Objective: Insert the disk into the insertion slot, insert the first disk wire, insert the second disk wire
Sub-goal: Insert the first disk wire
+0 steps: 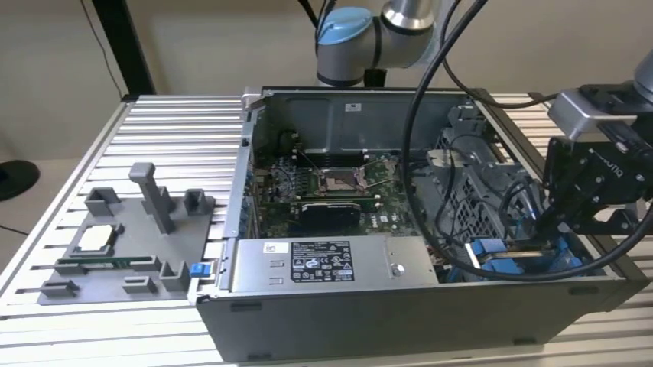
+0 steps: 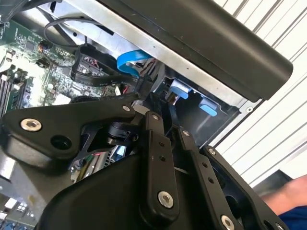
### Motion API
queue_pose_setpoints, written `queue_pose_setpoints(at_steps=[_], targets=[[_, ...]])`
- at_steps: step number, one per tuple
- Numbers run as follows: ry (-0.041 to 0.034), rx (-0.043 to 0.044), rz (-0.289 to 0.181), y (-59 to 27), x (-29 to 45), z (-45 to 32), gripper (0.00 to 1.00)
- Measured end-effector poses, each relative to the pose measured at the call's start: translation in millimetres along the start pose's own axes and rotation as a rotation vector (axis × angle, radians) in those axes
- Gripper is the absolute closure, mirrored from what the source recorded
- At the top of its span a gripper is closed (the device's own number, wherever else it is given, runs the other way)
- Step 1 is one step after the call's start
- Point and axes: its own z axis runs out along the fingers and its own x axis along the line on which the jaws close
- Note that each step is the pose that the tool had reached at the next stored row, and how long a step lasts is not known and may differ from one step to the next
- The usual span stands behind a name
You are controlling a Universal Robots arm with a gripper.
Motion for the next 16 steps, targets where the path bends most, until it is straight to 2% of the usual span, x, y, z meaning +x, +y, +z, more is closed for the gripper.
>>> queue_pose_setpoints(at_steps=[16], targets=[[-0.0006, -0.0009, 0.006, 1.4, 3.0, 1.9, 1.00]])
